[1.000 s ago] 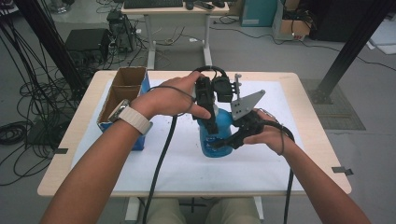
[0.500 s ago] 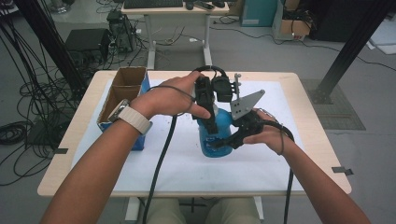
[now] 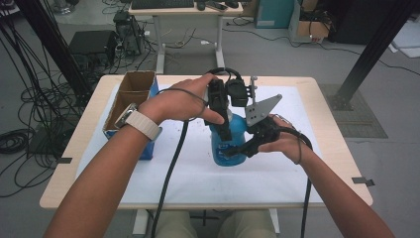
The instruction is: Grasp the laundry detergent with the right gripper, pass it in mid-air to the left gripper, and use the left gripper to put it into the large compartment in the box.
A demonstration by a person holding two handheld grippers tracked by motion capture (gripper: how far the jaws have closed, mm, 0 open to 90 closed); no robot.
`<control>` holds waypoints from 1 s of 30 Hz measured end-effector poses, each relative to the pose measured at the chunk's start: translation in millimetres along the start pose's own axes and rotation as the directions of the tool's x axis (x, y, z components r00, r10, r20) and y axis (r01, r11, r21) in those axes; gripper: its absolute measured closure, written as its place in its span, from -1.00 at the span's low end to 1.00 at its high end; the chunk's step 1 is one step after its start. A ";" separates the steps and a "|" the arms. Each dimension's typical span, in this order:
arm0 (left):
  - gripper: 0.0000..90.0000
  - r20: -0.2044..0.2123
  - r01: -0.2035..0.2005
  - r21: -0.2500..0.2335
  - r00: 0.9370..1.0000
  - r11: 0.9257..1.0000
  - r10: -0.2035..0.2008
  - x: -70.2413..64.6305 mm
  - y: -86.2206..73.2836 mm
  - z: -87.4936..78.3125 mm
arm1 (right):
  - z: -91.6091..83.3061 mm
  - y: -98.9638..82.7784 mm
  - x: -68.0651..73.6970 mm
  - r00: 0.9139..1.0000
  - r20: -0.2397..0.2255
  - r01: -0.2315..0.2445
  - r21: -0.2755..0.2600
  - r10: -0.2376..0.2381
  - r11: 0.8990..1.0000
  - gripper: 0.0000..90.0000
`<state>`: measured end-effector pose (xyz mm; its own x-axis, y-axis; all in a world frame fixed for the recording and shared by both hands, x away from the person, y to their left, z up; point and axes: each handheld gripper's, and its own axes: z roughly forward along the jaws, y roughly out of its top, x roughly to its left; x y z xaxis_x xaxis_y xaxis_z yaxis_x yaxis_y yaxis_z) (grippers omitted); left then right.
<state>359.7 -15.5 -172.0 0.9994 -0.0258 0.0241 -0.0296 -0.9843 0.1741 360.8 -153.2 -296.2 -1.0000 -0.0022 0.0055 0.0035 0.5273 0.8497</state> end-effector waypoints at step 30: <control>-0.17 -0.028 0.108 0.064 0.994 0.992 -0.107 2.6 -9.5 -4.6 | -60.0 -38.1 4.2 0.984 0.147 -0.122 0.132 0.102 0.984 -0.89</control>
<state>362.6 -5.4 -169.1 0.9959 0.0844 0.0325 0.0802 -0.9904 0.1126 356.7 -224.3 -296.9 -0.9842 0.1763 0.0149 0.1247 0.6311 0.7656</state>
